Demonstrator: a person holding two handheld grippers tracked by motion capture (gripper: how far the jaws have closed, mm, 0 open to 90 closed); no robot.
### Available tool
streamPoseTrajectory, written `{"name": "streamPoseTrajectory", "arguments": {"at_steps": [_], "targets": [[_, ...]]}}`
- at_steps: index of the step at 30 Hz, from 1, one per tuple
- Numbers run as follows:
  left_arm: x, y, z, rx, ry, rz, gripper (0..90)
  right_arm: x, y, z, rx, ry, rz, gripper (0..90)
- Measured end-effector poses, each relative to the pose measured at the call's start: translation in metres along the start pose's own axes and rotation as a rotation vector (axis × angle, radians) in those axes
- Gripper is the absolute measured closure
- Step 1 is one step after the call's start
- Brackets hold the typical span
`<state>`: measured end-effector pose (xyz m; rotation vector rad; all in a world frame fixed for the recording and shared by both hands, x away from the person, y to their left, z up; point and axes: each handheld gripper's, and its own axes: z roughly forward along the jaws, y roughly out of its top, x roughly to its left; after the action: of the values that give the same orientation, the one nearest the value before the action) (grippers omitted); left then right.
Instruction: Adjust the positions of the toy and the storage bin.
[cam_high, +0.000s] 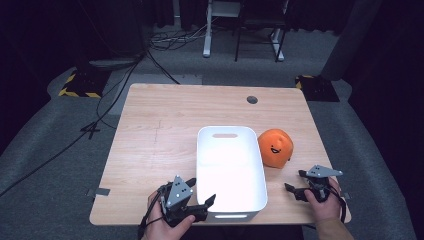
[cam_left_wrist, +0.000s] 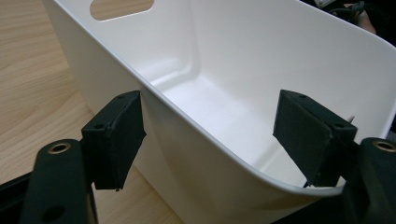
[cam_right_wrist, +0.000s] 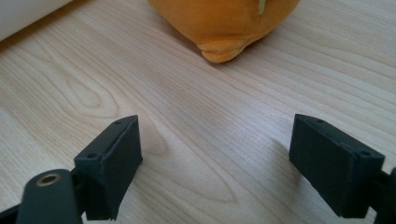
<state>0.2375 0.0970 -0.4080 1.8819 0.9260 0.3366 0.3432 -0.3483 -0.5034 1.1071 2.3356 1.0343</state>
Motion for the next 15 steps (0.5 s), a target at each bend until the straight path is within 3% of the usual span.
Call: {"name": "streamPoseTrajectory", "arguments": {"at_steps": [6, 10, 15], "targets": [[0.002, 0.001, -0.002, -0.004, 0.010, 0.025, 23.2, 0.000, 0.000, 0.000, 0.000, 0.001, 0.000, 17.2], [0.006, 0.008, -0.012, -0.055, 0.026, 0.014, 21.7, 0.000, 0.000, 0.000, 0.000, 0.001, 0.000, 17.2], [0.016, 0.017, -0.025, -0.085, 0.049, 0.033, 20.5, 0.000, 0.000, 0.000, 0.001, 0.002, 0.001, 17.3]]}}
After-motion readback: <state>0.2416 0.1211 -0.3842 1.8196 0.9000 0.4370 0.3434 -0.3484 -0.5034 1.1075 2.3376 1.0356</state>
